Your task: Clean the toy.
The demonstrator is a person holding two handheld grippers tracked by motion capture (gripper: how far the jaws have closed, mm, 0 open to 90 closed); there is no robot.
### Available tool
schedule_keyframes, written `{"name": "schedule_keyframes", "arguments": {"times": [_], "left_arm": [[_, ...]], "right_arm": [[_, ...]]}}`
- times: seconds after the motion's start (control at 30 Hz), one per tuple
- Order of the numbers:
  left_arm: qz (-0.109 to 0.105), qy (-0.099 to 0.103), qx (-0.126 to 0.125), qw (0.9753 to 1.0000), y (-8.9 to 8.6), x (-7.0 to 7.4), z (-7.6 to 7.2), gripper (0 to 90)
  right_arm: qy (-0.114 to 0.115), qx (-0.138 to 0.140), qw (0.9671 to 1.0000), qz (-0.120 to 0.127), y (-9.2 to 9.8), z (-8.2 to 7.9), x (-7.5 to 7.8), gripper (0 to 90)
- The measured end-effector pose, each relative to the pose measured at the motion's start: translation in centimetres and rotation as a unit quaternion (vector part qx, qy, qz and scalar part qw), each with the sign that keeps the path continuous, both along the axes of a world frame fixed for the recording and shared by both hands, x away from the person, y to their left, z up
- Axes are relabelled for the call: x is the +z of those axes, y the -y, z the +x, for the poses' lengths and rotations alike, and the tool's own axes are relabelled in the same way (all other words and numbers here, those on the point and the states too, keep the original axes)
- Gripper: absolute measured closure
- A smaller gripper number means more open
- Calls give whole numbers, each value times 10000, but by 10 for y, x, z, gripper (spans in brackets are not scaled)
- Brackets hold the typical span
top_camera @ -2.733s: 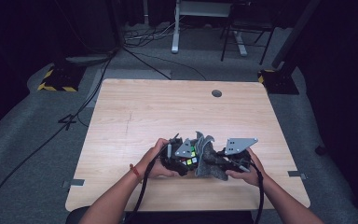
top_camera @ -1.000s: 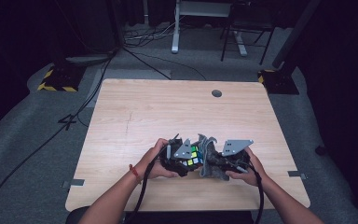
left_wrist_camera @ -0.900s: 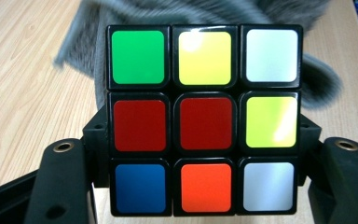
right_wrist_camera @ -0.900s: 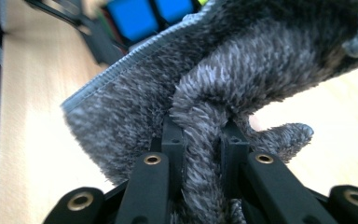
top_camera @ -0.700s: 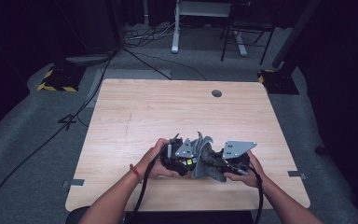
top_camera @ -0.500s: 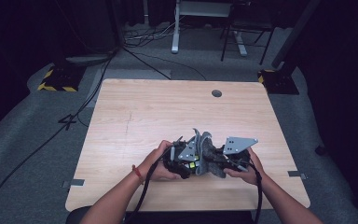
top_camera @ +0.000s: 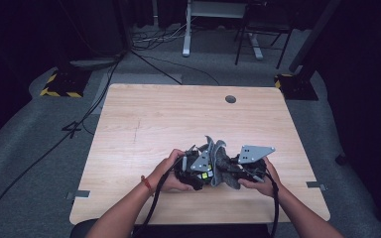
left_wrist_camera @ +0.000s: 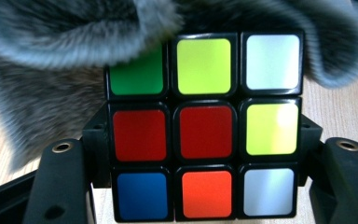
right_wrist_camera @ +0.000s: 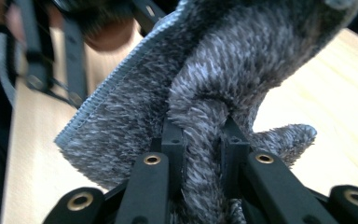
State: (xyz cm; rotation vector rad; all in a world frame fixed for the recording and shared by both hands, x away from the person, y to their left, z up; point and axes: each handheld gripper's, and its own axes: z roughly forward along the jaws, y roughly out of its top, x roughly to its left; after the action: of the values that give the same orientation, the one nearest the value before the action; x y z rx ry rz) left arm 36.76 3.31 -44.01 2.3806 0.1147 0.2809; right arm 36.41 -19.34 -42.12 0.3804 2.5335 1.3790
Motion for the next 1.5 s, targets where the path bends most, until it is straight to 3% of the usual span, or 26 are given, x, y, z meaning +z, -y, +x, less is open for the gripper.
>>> {"name": "schedule_keyframes", "arguments": {"times": [0.2,0.37,0.5,0.6,0.73,0.87,1.0,1.03,1.23,1.5], "left_arm": [[48,-19,-29,10000,4,-3,0,328],[43,35,20,10000,2,-3,2,330],[-103,5,93,9999,-5,1,4,332],[-206,48,158,9997,-10,5,3,332],[-457,-4,80,9989,-17,9,4,332],[-740,-28,-11,9973,-20,15,2,333],[-825,-92,-35,9965,-20,14,3,332],[-799,-88,-55,9968,-20,14,3,330],[-567,32,-11,9984,-18,10,3,329],[-316,42,-54,9995,-10,4,1,328]], "right_arm": [[-120,186,9994,281,-4,-3,4,774],[-165,281,9991,288,-4,-6,5,774],[-203,300,9993,72,2,-9,2,774],[-410,174,9990,-19,10,-2,-6,774],[-538,-56,9981,-281,15,10,-19,775],[-634,-60,9972,-397,13,13,-26,775],[-687,139,9975,-105,11,11,-24,775],[-751,237,9969,55,11,10,-23,775],[-595,303,9970,382,13,6,-15,775],[-376,477,9964,587,10,-1,-4,775]]}}
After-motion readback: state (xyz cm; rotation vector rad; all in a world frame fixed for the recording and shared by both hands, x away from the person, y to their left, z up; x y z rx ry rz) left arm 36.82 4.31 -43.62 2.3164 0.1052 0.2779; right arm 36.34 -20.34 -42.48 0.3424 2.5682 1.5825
